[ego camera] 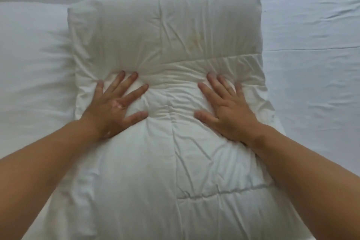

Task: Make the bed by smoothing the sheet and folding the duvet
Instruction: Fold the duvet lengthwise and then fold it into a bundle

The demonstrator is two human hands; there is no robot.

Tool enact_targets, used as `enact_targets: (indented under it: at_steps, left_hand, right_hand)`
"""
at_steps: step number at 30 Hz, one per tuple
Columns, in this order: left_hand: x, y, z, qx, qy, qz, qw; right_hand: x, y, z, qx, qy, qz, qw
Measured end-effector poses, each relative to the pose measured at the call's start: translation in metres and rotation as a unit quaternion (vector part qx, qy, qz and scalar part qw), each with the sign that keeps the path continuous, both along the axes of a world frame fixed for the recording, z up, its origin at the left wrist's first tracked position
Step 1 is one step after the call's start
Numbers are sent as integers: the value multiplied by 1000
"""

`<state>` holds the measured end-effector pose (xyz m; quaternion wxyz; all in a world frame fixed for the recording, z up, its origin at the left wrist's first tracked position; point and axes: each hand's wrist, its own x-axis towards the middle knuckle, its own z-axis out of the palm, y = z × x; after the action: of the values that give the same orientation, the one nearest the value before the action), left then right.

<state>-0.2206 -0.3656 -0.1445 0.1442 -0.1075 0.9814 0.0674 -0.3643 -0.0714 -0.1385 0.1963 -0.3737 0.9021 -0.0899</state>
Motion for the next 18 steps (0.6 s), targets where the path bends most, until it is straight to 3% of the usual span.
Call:
enact_targets:
  at_steps: [2,6,9,11,14,18]
  left_hand:
    - [23,39,38,21,16,48,998]
    - [117,123,64,31,19,-71,997]
    - [150,107,42,-7,-30,-97,995]
    - [153,95,42,28,-31,-92,995]
    - [137,87,51,54,29,-60,996]
    - [1,41,74,6,119,54,991]
  right_hand:
    - [39,16,35,-10,-17,9,1000]
    - [129,70,54,15,28,92,995]
    - [132,105,37,44,56,111,991]
    - [127,115,36,23,57,113,992]
    - [108,99,46,-42,86,72,993]
    - [-2,2,68,-59,133,-22,989]
